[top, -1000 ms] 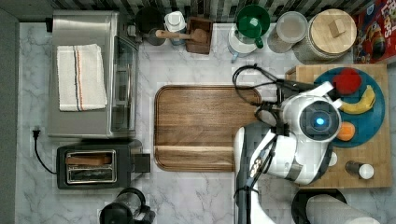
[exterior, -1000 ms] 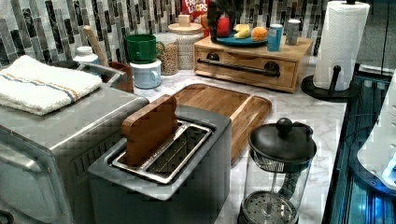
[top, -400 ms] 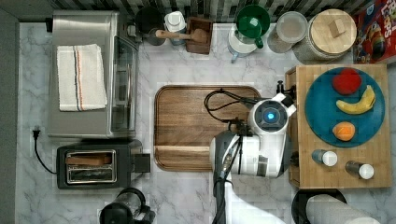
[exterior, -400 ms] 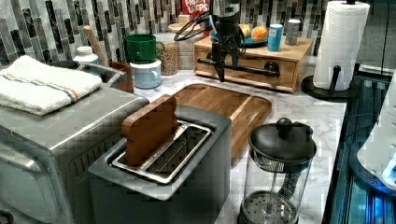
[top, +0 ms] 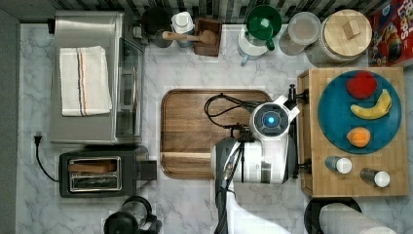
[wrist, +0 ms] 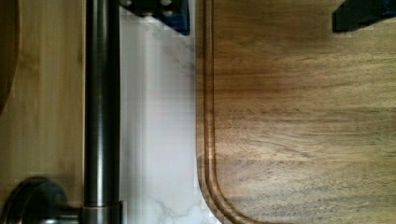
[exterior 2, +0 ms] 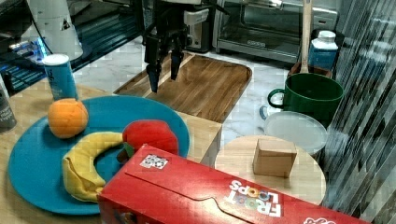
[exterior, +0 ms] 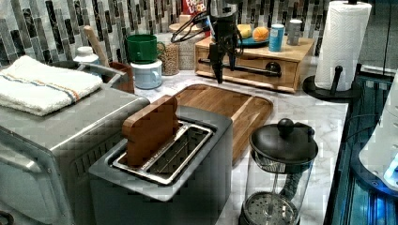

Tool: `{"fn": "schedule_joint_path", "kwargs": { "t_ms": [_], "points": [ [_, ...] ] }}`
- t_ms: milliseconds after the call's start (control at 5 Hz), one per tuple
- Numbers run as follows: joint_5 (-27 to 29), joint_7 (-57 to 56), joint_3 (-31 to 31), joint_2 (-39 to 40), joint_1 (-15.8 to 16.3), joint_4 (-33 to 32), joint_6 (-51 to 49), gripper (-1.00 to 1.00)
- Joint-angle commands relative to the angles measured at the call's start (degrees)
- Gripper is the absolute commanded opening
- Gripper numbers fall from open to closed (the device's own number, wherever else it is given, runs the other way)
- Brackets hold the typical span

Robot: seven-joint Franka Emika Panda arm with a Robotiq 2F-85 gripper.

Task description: Open the drawer.

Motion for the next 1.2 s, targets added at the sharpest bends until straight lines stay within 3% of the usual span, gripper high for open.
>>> {"fn": "schedule_joint_path", "kwargs": {
  "t_ms": [200, 600, 800, 1200],
  "points": [
    [-1.7, -0.3, -2.5, -3.8, -1.2, 2.9, 3.9, 1.0],
    [-4.5, 2.5, -2.6, -2.5, -0.7, 2.9, 6.7, 1.0],
    [-6.3, 4.2, -0.6, -2.2, -3.3, 1.5, 10.5, 1.0],
    [-7.1, -0.9, -3.6, -0.2, -3.5, 0.4, 16.8, 1.0]
  ]
}}
